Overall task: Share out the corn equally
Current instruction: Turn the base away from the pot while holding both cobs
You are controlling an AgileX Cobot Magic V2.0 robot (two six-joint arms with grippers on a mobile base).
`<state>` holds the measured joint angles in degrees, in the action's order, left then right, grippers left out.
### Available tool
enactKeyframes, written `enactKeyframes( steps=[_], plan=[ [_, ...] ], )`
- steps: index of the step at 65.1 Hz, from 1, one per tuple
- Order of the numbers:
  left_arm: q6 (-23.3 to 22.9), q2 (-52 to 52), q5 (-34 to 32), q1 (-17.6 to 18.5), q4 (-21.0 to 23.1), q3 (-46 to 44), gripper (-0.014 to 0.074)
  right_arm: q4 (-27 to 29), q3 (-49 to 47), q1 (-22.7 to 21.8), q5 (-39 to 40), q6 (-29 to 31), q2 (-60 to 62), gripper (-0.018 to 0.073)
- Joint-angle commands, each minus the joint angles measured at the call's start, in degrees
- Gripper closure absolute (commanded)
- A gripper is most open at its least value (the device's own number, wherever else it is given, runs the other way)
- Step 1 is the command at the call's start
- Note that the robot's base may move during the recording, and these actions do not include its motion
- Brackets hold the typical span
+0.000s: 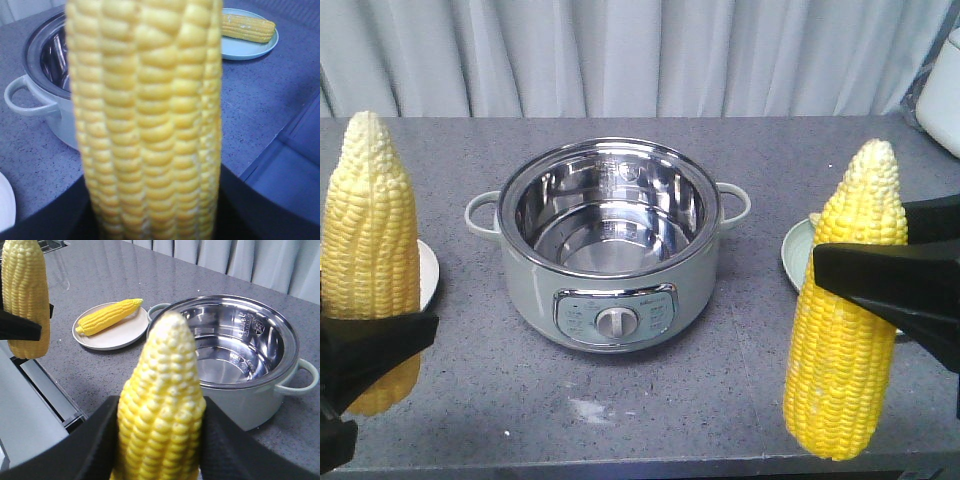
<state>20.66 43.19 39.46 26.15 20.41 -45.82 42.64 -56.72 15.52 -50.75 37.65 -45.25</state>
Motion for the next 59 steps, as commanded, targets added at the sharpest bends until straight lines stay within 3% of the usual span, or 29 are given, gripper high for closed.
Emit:
enactKeyframes(
  steps=[1,59],
  plan=[
    [0.11,-0.20,-3.58,0.23,1.59,-1.27,0.0318,1.86,-1.32,-0.39,3.09,0.48,0.25,0.0335],
    [0.11,-0.20,-3.58,0.23,1.59,-1.27,0.0318,1.86,-1.32,-0.39,3.09,0.48,0.25,0.0335]
  ],
)
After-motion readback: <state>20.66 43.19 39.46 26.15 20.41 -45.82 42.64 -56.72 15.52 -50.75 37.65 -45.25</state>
